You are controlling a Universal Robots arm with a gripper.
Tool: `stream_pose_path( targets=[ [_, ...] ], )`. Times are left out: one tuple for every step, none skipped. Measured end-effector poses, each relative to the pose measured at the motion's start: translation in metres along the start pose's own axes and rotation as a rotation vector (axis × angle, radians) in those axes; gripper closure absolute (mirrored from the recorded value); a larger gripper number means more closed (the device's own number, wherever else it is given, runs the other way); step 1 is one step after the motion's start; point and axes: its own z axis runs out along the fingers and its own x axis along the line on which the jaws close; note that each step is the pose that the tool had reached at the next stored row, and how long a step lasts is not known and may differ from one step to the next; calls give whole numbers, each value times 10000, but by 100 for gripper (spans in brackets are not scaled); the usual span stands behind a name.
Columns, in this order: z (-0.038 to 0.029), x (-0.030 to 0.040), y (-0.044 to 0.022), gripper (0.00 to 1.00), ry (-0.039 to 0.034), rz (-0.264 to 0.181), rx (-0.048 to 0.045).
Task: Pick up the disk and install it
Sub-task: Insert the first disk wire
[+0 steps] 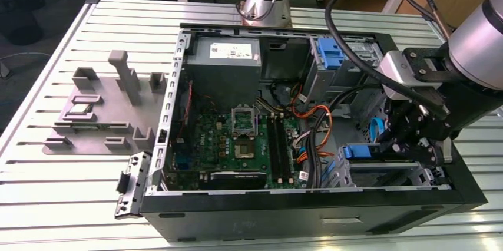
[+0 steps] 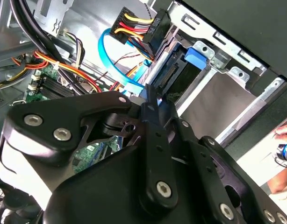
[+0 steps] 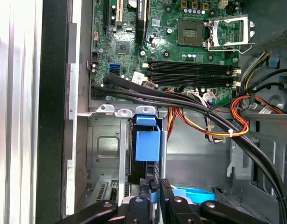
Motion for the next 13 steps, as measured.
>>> stream_pose_path(
  targets=[
    [-21, -2, 0, 76, -1, 0, 0],
    [-42, -3, 0, 76, 1, 0, 0],
    [-60, -5, 0, 76, 1, 0, 0],
    [-77, -6, 0, 76, 0, 0, 0],
    [-96, -8, 0, 76, -1, 0, 0],
    [-112, -9, 0, 76, -1, 0, 0],
    [-120, -10, 0, 76, 0, 0, 0],
    [-125, -9, 0, 76, -2, 0, 0],
    [-127, -10, 0, 76, -2, 0, 0],
    [-127, -10, 0, 76, -3, 0, 0],
    [-128, -10, 0, 76, -2, -1, 0],
    [-129, -11, 0, 76, -1, -1, 0],
    [-129, -10, 0, 76, 0, -1, 0]
  ],
)
